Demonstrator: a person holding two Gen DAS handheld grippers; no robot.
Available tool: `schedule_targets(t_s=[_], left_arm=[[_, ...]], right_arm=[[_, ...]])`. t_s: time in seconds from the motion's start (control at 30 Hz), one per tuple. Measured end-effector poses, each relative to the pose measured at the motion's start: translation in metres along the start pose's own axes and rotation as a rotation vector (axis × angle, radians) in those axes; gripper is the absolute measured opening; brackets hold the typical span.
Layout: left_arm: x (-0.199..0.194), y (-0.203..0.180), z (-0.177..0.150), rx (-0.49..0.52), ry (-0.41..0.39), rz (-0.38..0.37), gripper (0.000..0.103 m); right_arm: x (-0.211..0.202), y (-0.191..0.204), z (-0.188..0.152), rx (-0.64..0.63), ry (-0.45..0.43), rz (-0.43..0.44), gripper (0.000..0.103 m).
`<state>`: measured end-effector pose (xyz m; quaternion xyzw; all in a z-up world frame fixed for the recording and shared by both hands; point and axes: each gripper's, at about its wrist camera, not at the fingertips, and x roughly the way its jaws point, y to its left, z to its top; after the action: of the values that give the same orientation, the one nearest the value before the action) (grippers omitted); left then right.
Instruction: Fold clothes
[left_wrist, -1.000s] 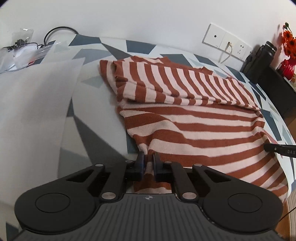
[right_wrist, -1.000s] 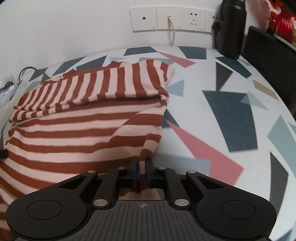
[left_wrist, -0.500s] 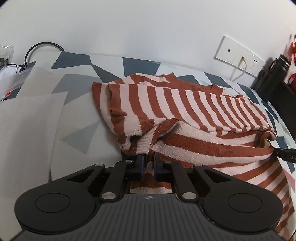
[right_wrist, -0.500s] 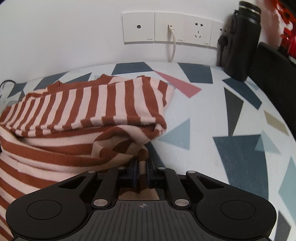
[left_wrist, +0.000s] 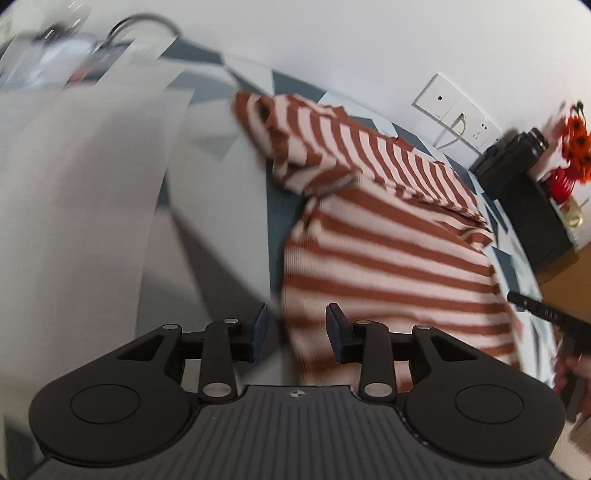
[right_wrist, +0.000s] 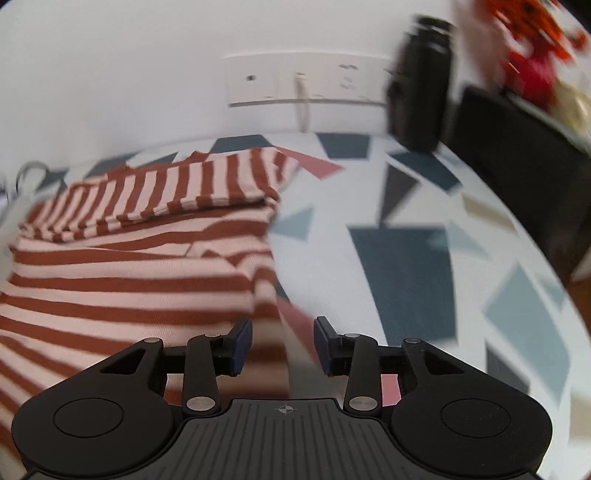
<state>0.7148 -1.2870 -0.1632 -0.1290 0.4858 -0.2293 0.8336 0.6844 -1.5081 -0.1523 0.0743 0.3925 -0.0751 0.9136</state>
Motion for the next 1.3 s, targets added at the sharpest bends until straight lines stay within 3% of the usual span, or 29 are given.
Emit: schedule_targets(t_s=[0.23,0.27,0.33,0.47,0.5,0.57,0.6,0.63,0.7,0.73,0.8,1.03,1.3], left_arm=[[-0.012,-0.014,-0.042,0.004,-0.010,0.037,0.038],[-0.013,-0.016,-0.044,-0.004,-0.008,0.038,0.041],[-0.014,-0.021,-0.048,-0.010,-0.005,0.027,0.055],[-0.010,-0.038,-0.055,0.060,-0.027,0.061,0.061],[-0.009,-0.042,-0.056,0.078,-0.039,0.076,0.061],[-0.007,-0.048,-0.060,0.092,-0.066,0.126,0.050],[-0.007,-0.050,-0.062,0.085,-0.070,0.144,0.019],[-0.005,-0.049,-0.063,0.061,-0.055,0.130,0.005],[-0.008,-0.044,-0.069,-0.002,-0.059,0.094,0.005],[-0.010,-0.042,-0.072,-0.033,-0.064,0.076,0.004],[-0.017,-0.041,-0.079,-0.032,-0.079,0.086,0.004],[-0.060,-0.032,-0.093,-0.040,-0.159,0.082,0.004],[-0.063,-0.034,-0.124,-0.073,-0.131,0.053,0.004]], right_arm=[[-0.045,-0.030,-0.049,0.119,0.028,0.030,0.036],[-0.049,-0.030,-0.056,0.115,0.034,0.029,0.036],[-0.055,-0.028,-0.068,0.109,0.047,0.042,0.038],[-0.057,-0.018,-0.084,0.063,0.052,0.048,0.041],[-0.057,-0.014,-0.087,0.046,0.047,0.043,0.046],[-0.057,-0.004,-0.088,-0.002,0.045,0.024,0.050],[-0.056,0.000,-0.088,-0.026,0.044,0.013,0.049],[-0.056,0.003,-0.088,-0.030,0.042,0.019,0.042],[-0.057,0.005,-0.088,-0.025,0.041,0.033,0.032],[-0.058,0.004,-0.087,-0.015,0.044,0.046,0.019],[-0.061,0.001,-0.086,0.005,0.050,0.072,0.006],[-0.086,-0.018,-0.087,0.078,0.019,0.140,0.006],[-0.106,-0.035,-0.111,0.110,0.029,0.148,0.006]])
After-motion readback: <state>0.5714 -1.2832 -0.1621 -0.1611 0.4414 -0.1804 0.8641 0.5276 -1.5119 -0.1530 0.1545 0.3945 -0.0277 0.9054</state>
